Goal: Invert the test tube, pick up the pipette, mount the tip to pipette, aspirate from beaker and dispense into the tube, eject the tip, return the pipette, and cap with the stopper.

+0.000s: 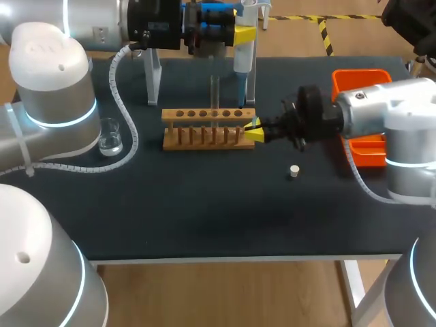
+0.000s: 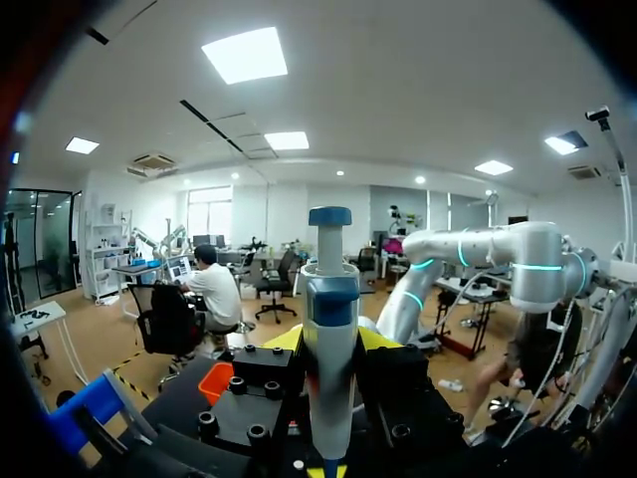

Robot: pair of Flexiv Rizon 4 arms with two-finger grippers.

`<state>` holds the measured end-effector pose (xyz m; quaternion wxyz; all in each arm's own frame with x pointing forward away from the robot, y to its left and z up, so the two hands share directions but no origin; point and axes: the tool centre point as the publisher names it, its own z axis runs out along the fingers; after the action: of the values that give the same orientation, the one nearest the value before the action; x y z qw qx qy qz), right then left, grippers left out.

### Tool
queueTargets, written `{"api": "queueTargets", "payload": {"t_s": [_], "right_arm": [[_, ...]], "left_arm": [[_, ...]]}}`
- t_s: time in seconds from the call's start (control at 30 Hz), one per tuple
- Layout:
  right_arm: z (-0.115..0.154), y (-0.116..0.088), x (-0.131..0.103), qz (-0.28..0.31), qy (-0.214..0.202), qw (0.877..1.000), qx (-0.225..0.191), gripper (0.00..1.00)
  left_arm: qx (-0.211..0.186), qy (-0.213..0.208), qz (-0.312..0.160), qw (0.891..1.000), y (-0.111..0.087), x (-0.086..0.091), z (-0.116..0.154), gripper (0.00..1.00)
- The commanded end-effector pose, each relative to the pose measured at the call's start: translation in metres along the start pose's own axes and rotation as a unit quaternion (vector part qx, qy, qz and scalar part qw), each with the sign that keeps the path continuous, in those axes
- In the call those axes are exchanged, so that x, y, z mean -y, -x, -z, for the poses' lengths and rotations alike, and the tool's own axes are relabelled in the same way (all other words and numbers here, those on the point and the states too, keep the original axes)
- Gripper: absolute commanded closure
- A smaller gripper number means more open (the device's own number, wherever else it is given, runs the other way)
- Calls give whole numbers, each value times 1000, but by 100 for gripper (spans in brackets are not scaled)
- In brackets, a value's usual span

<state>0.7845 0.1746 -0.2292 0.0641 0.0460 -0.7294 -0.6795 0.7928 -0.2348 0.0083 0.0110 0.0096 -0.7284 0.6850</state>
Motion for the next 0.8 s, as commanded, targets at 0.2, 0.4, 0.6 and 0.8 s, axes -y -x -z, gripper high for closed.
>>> {"api": "queueTargets", "payload": {"t_s": [0.2, 0.4, 0.6, 0.8], "right_arm": [[-12, -1, -7, 2, -3, 1000, -4, 100], [-17, -3, -10, 2, -4, 1000, -8, 100], [-21, -4, -12, 2, -3, 1000, -11, 100], [-24, -3, -13, 1, -3, 1000, -11, 100]], "left_arm": [[-2, 0, 0, 1000, 1, 1, 1, 100], [-2, 0, 0, 1000, 1, 1, 1, 100], [-2, 0, 0, 1000, 1, 1, 1, 100], [-2, 0, 0, 1000, 1, 1, 1, 100]]}}
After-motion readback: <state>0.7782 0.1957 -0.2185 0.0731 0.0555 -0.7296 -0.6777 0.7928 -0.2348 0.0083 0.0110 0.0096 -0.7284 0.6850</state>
